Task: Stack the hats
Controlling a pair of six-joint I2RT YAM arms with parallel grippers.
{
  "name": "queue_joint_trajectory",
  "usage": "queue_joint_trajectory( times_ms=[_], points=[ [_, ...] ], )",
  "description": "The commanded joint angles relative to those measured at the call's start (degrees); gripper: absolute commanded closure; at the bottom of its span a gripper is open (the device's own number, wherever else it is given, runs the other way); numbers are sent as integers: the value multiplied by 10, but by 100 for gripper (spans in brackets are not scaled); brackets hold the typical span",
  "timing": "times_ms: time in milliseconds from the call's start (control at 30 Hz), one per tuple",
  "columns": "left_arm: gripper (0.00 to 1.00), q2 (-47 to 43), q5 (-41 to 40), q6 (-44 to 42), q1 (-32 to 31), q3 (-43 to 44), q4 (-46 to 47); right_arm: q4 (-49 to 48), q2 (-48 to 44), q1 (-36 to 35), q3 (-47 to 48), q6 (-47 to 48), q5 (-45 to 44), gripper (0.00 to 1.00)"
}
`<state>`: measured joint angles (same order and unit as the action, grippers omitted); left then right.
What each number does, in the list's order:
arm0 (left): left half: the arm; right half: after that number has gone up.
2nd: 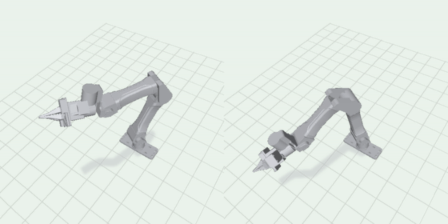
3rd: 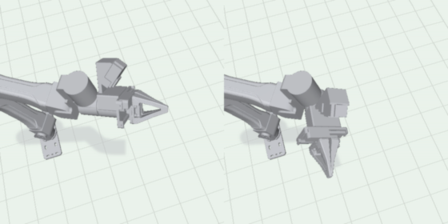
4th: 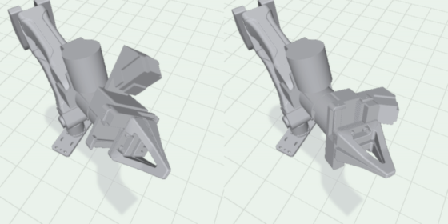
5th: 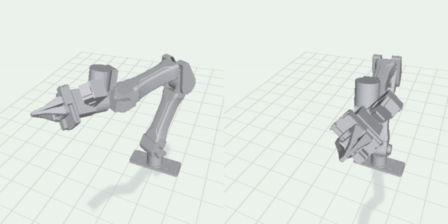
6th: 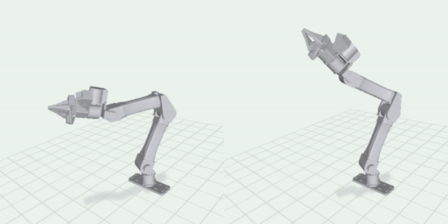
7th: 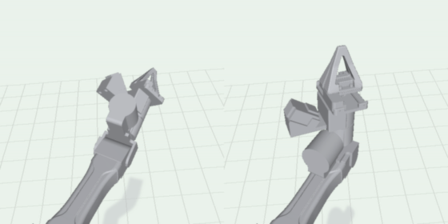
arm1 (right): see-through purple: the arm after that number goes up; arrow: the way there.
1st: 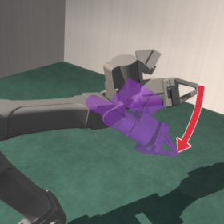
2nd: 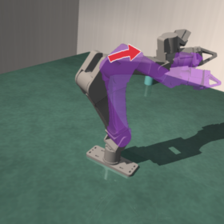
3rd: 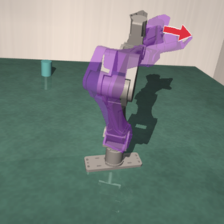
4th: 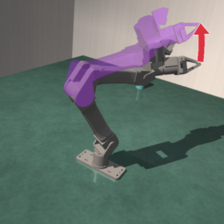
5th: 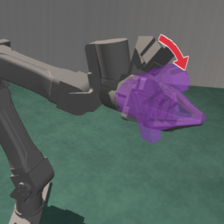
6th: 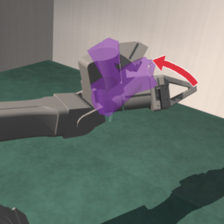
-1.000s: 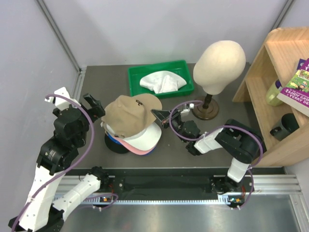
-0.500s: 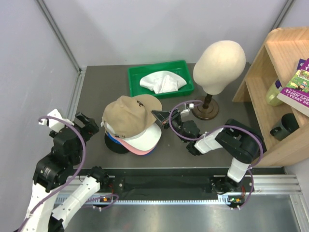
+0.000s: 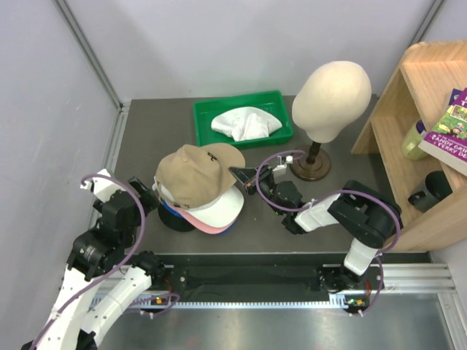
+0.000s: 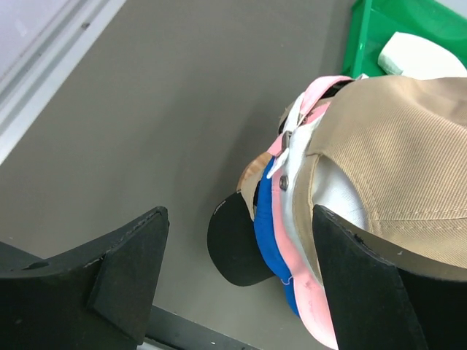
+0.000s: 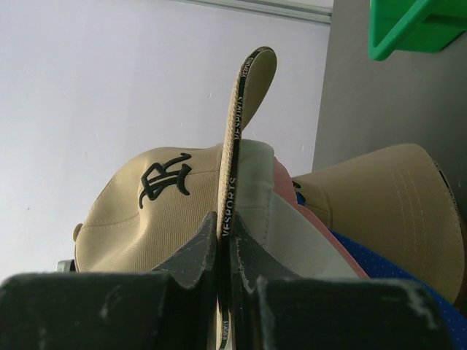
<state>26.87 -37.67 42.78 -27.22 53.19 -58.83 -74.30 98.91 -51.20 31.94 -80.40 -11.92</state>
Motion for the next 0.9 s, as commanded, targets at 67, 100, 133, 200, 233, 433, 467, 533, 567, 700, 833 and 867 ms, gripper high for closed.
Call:
queue_joint_trajectory(
  times_ms=[67,100,133,200,233,433,467,533,567,700,833,867],
  points=[
    [17,-7,-4,17,-1,-35,62,63,-15,3,-7,40,13,100],
    [18,-6,-10,17,0,-46,67,62,-16,3,-7,39,13,100],
    [18,-4,-14,17,-1,-52,73,62,-18,3,-7,39,14,100],
    [18,-2,-27,14,-1,-69,98,63,-20,2,-8,39,15,100],
    [18,0,-28,13,-1,-74,107,63,-20,1,-8,39,15,100],
    [17,24,-24,3,0,-97,168,68,-28,2,-14,38,17,100],
    [16,26,-24,-2,-1,-99,175,69,-28,1,-14,38,18,100],
    [16,25,-28,-3,-1,-110,182,71,-28,2,-14,39,20,100],
    [18,25,-39,4,-1,-114,180,72,-29,1,-14,38,22,100],
    [24,30,-44,40,0,-123,145,79,-28,2,-12,38,24,100],
    [28,27,-34,93,0,-146,116,145,-32,2,1,25,26,100],
    [28,26,-29,106,0,-156,113,176,-33,1,4,25,26,100]
  ],
)
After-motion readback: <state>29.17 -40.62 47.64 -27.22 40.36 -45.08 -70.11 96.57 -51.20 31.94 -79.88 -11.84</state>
